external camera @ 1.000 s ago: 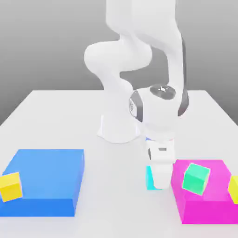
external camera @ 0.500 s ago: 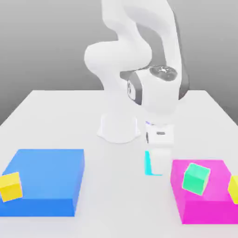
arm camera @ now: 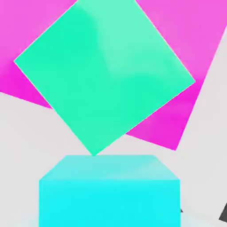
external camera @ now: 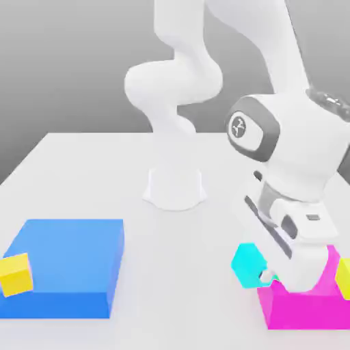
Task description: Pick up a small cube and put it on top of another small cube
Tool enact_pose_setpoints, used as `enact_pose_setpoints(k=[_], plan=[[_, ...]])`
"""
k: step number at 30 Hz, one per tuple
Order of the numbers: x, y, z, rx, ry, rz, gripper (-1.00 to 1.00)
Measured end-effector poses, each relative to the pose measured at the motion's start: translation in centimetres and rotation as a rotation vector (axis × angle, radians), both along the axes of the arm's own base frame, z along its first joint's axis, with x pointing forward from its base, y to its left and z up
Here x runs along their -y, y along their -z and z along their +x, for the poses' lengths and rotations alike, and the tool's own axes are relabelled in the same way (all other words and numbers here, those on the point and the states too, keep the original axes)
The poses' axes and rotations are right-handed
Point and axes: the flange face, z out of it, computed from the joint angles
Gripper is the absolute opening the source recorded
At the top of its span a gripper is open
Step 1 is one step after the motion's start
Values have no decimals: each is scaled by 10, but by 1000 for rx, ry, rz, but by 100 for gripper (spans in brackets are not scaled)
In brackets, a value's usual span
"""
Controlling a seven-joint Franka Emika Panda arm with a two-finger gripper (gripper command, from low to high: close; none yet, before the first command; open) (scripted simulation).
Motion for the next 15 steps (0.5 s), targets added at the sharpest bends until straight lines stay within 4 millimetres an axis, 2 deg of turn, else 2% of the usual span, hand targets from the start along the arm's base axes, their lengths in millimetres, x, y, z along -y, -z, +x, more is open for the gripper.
enact_pose_setpoints(k=[6,15], plan=[[-23,-32,-6,57,102,27,-100],[-53,-81,-27,106,282,149,-100]])
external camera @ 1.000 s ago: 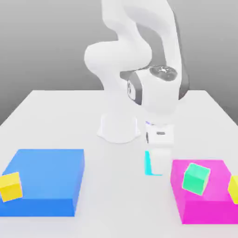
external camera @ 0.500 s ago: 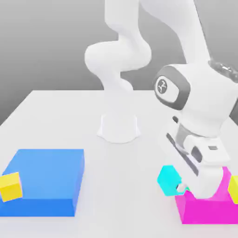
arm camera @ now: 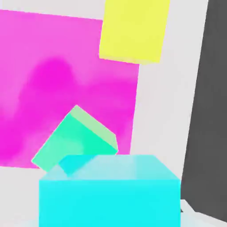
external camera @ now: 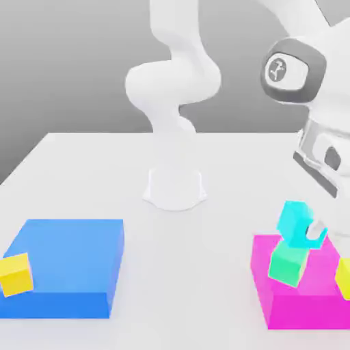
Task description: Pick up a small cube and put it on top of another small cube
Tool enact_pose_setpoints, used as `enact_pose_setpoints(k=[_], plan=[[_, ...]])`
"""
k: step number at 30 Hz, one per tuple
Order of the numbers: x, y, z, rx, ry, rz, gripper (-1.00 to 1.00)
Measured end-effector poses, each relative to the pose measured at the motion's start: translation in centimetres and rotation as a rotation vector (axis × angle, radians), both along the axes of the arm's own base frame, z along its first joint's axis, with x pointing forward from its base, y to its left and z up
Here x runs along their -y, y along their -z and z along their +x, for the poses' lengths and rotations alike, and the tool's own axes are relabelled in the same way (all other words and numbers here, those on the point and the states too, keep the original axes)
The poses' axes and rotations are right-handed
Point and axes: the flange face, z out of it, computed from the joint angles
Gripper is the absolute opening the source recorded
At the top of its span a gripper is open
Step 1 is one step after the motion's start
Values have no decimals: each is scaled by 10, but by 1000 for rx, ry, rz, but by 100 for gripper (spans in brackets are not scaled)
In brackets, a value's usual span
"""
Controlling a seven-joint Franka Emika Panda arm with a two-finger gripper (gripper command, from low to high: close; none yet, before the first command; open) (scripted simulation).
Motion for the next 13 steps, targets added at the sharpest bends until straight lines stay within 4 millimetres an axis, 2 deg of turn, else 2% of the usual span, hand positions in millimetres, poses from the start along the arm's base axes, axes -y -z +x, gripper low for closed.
enact_pose_setpoints(k=[2,5,9,10,13], plan=[[2,-6,-6,-4,71,45,-100],[20,-1,-14,-32,234,113,-100],[26,49,-15,-40,279,126,-100],[27,58,-15,-40,281,126,100],[27,58,-15,-40,281,126,100]])
